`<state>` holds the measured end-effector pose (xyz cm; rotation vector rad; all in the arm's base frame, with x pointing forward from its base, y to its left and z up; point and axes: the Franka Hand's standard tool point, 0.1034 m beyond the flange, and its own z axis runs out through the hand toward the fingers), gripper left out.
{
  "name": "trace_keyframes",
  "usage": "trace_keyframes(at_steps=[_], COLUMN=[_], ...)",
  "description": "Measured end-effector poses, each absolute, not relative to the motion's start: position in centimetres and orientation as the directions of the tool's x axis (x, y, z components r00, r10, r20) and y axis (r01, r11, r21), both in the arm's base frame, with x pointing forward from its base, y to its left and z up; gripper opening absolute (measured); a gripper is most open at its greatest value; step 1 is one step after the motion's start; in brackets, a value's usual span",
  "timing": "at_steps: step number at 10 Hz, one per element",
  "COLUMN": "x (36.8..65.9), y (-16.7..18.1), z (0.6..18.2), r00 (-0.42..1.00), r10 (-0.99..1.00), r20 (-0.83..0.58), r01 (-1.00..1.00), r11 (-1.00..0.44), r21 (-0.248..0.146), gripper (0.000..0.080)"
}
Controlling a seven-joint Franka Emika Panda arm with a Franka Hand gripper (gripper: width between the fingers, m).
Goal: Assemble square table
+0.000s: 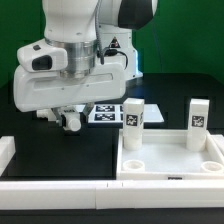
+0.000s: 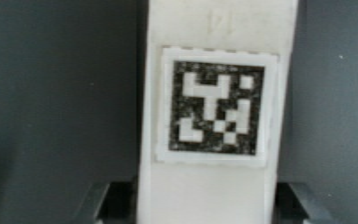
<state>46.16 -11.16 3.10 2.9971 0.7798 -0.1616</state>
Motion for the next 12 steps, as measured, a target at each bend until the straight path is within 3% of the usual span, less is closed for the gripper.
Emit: trace_keyframes(at_steps=[2,3,8,10,12], x=[46.4,46.3,46.1,46.6,46.6], y=[-11.7,-12.0,-12.5,-10.3,-10.5], z=[3.5,3.5,3.3,2.8,2.9], r00=[0.776,0.657,0.400,0.084,-0.039], r10=[0.621,0.746,0.910,0.993,0.996], r20=[-0.105,-0.107,-0.114,-0.085,-0.085], r01=[0.625,0.749,0.912,0.993,0.996], r11=[-0.781,-0.662,-0.407,-0.090,0.032], r21=[-0.001,-0.019,-0.050,-0.071,-0.083], gripper=[0.0289,0.0289,0.0289,0.0289,0.0289])
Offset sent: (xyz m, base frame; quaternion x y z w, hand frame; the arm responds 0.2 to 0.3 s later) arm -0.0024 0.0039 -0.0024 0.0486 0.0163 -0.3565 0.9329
